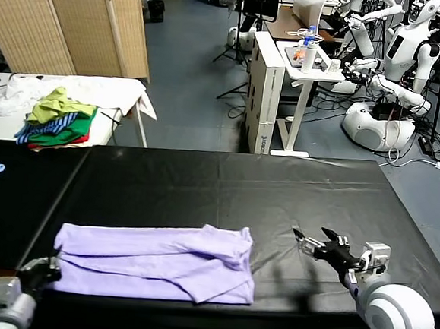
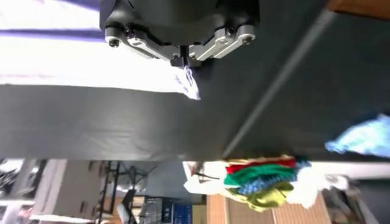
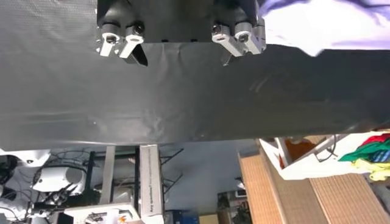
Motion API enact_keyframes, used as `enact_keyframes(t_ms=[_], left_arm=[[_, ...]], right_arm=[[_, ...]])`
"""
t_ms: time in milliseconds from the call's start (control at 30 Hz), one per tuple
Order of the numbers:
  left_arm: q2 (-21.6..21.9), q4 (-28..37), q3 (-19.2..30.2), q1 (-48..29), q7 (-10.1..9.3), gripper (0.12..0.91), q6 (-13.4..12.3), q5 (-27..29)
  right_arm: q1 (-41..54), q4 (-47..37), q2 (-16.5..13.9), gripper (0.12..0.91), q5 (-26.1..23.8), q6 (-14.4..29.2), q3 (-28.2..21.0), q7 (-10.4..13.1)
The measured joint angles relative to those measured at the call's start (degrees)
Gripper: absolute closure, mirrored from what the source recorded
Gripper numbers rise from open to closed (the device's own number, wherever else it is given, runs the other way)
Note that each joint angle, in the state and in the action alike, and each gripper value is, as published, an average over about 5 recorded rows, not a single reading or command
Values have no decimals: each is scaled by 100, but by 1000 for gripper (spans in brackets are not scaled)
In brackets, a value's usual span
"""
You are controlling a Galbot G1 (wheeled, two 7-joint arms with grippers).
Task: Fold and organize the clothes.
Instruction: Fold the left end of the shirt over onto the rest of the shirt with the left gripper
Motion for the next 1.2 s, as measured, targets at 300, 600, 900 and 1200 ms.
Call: enact_keyframes(t_ms=[300, 600, 900, 1200], left_arm=[[224, -416, -146, -13, -276, 857, 282, -231], [-473, -1296, 1015, -282, -713, 857, 736, -852], [-734, -1632, 2288, -515, -1027, 857, 906, -1231], [-994, -1695, 3213, -523, -1103, 857, 935, -1053]], right_arm=[[-47, 9, 82, 118, -59, 9, -55, 10], [-300, -49, 99, 118, -312, 135, 170, -80], [-565, -60, 174, 118, -494, 157, 328, -118], [-565, -130, 247, 118, -684, 179, 208, -161]])
